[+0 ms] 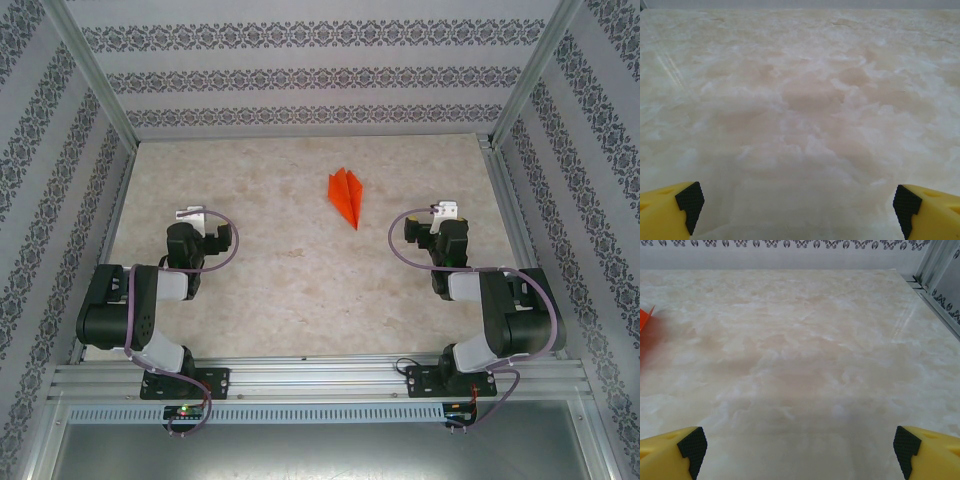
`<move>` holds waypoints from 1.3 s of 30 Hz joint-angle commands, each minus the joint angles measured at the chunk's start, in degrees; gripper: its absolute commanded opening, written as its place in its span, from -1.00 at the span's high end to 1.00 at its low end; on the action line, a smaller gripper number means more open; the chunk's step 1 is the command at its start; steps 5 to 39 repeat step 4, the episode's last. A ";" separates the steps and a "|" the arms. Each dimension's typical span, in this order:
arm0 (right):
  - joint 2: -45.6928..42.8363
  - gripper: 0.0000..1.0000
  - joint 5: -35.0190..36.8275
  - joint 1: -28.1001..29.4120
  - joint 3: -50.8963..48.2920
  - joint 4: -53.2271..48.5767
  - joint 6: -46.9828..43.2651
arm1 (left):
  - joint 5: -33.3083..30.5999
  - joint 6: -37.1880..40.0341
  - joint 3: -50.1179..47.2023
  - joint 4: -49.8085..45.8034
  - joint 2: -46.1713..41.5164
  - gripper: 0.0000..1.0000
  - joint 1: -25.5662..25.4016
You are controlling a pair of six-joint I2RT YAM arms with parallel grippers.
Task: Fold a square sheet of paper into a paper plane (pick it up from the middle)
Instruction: Reset both arms
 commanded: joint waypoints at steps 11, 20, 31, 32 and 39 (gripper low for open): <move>0.11 -0.95 -1.89 -0.40 -0.12 3.27 -0.16 | 1.27 1.34 1.09 -0.31 0.48 -1.00 -0.51; 0.11 -0.95 -1.89 -0.40 -0.12 3.27 -0.16 | 1.27 1.34 1.09 -0.31 0.48 -1.00 -0.51; 0.11 -0.95 -1.89 -0.40 -0.12 3.27 -0.16 | 1.27 1.34 1.09 -0.31 0.48 -1.00 -0.51; 0.11 -0.95 -1.89 -0.40 -0.12 3.27 -0.16 | 1.27 1.34 1.09 -0.31 0.48 -1.00 -0.51; 0.11 -0.95 -1.89 -0.40 -0.12 3.27 -0.16 | 1.27 1.34 1.09 -0.31 0.48 -1.00 -0.51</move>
